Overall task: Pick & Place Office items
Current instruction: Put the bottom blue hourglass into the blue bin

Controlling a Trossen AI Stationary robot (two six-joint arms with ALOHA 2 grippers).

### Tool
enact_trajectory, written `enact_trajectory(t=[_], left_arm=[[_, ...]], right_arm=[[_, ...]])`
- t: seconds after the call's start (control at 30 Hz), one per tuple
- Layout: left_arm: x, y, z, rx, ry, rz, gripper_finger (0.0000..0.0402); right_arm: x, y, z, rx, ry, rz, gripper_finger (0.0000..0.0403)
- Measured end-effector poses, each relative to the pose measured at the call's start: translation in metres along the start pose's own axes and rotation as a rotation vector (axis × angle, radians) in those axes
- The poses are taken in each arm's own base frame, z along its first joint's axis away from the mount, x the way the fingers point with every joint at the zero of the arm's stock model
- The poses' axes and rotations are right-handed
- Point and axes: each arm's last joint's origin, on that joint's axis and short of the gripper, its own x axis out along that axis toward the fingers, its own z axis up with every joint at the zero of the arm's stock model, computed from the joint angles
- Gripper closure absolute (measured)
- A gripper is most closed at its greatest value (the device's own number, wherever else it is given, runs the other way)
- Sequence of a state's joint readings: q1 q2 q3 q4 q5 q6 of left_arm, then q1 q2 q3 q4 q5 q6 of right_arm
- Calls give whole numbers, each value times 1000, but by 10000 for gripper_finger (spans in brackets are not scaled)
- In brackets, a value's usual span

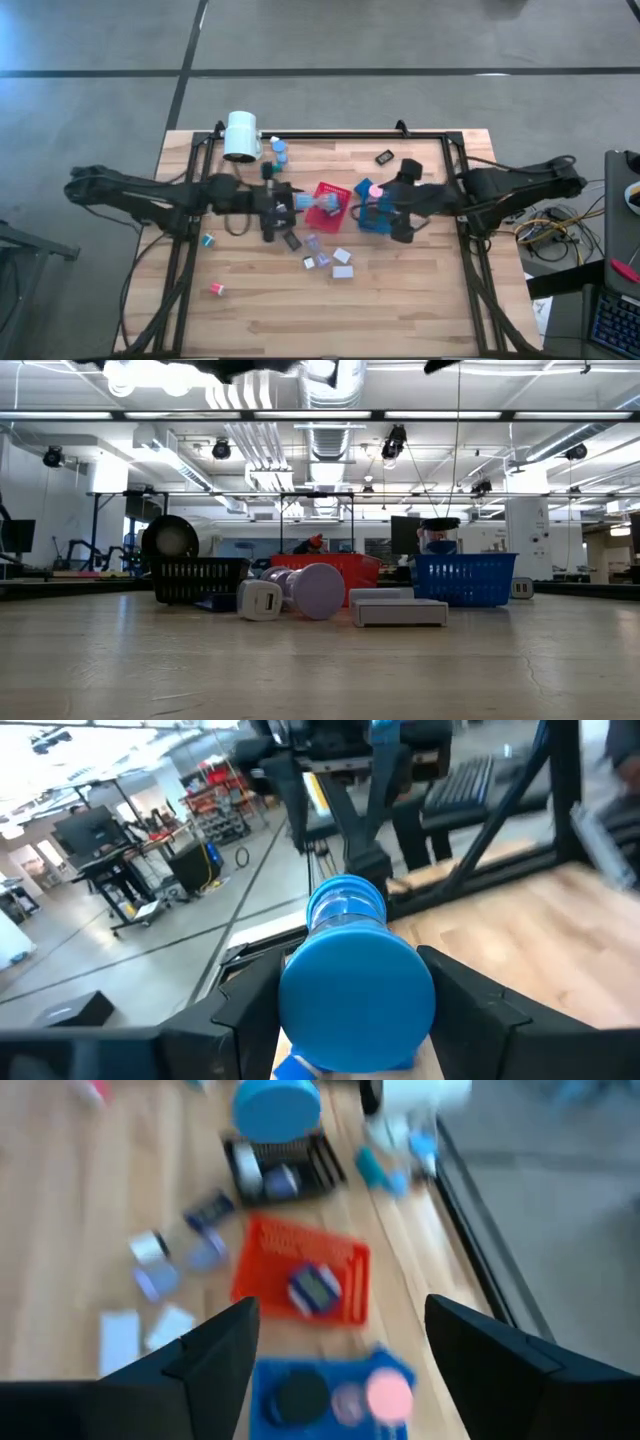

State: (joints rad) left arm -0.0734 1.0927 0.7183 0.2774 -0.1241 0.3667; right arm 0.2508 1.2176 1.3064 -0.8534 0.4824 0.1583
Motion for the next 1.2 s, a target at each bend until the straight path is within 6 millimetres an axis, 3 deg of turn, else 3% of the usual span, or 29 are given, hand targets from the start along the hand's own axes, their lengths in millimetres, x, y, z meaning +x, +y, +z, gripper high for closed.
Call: enact_trajectory(t=[0.27, 0.5, 0.7, 0.93, 1.2], left_arm=[[-68, 0, -27, -174, -117, 80, 199], [-101, -6, -59, -243, -170, 150, 199], [-114, -12, -78, -275, -199, 153, 199], [-121, -18, -93, -306, -221, 112, 199], [-121, -21, -100, -310, -204, 96, 199]], right_arm=[[-17, -2, -32, -74, -415, 214, 163], [-11, -8, -80, -63, -610, 219, 228], [7, -4, -127, -82, -694, 260, 307], [20, -4, -164, -26, -826, 239, 378], [32, -3, -191, 13, -821, 224, 394]])
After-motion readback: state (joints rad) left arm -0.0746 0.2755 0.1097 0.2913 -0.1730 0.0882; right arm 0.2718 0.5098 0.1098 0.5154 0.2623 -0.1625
